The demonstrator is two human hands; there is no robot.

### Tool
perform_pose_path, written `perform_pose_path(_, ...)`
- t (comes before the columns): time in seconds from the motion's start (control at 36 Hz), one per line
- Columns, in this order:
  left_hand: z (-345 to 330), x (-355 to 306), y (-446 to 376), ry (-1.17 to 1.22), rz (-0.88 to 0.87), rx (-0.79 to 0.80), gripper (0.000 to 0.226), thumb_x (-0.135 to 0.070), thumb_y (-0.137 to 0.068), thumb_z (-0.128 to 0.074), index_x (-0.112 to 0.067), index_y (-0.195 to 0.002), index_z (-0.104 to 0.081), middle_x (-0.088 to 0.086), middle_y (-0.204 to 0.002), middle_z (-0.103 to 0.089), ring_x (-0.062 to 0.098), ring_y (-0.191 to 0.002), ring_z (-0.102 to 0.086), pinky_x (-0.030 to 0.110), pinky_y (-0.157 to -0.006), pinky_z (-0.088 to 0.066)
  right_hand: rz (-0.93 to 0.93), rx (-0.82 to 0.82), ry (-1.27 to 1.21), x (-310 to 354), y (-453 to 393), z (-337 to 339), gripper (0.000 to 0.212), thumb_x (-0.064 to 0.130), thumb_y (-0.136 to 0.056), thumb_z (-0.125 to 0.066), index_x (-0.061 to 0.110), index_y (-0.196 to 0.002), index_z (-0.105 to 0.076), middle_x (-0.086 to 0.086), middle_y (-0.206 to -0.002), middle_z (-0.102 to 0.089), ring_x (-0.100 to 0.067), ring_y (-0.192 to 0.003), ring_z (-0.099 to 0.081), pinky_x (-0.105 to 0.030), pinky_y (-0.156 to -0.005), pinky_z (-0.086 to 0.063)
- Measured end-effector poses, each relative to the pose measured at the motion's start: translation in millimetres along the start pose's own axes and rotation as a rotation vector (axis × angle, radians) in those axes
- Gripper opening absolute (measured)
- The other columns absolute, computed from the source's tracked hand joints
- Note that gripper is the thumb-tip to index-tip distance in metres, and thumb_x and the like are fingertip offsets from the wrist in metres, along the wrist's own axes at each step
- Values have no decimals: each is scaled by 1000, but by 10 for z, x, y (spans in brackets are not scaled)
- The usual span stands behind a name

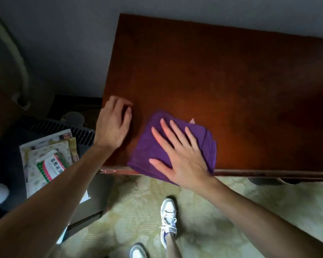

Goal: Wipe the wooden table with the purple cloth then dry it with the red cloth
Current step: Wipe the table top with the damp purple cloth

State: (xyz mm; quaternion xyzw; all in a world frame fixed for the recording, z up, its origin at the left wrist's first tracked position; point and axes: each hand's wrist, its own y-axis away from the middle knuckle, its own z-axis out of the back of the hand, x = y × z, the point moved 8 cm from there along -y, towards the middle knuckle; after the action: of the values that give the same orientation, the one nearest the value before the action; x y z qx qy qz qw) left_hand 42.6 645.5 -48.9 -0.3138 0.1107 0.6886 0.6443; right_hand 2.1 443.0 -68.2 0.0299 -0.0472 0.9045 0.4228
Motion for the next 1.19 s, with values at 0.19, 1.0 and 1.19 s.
perform_pose_path(0.19,-187,-95,12,-159,-14,151,47,-40,-97,-39,-14,-131,-59,11,-131,-55,34,-115,-56,48,-94,-44,343,155,-30,-307,-104,16,79,71,-99,-42,35,-164,-15,5,-174,-1,-13,-160,2,-48,-128,-11)
perform_pose_path(1.0,-691,-391,-235,-291,33,291,51,-49,-107,-25,-37,-156,-31,-1,-162,-30,10,-155,-11,37,-125,-7,103,97,-75,-2834,-3651,231,65,66,-103,-33,43,-162,-18,10,-173,-12,-13,-158,-13,-47,-126,-14)
perform_pose_path(1.19,-703,-390,-202,-316,29,284,52,-52,-106,-22,-40,-157,-27,-1,-163,-26,9,-156,-7,37,-126,-6,-408,38,-117,-2898,-3155,160,80,79,-97,-22,38,-164,-8,1,-174,-2,-20,-160,-2,-47,-127,-3)
